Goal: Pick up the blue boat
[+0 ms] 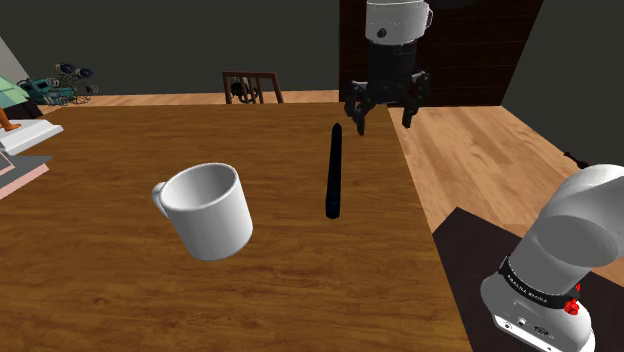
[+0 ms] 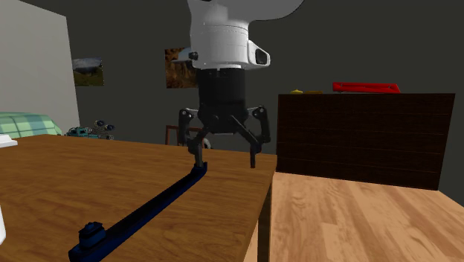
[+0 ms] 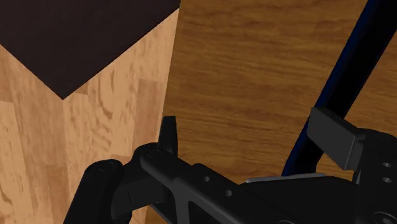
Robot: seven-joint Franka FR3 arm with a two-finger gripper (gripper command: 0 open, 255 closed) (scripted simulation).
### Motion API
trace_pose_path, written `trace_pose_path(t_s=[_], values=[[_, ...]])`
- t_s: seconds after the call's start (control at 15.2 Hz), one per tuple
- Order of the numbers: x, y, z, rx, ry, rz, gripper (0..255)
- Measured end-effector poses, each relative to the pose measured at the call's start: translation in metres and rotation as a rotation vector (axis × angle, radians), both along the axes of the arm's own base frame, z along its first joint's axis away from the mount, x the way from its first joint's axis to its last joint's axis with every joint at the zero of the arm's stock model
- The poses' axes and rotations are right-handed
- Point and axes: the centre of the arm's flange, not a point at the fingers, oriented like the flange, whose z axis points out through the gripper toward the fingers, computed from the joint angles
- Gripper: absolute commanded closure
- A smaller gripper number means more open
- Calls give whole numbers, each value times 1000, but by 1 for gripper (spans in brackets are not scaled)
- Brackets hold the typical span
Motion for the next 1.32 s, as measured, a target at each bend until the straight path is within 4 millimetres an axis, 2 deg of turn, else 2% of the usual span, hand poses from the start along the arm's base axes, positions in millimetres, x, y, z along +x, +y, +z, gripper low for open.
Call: trace_pose_path(t_s=[0.46,0.59,0.99,1.06,1.32], values=[[42,82,-5,21,24,-216,0],[46,88,-12,24,27,-241,0],[49,89,-42,25,28,-250,0],[49,88,-45,25,28,-250,255],[50,88,-47,26,28,-250,255]])
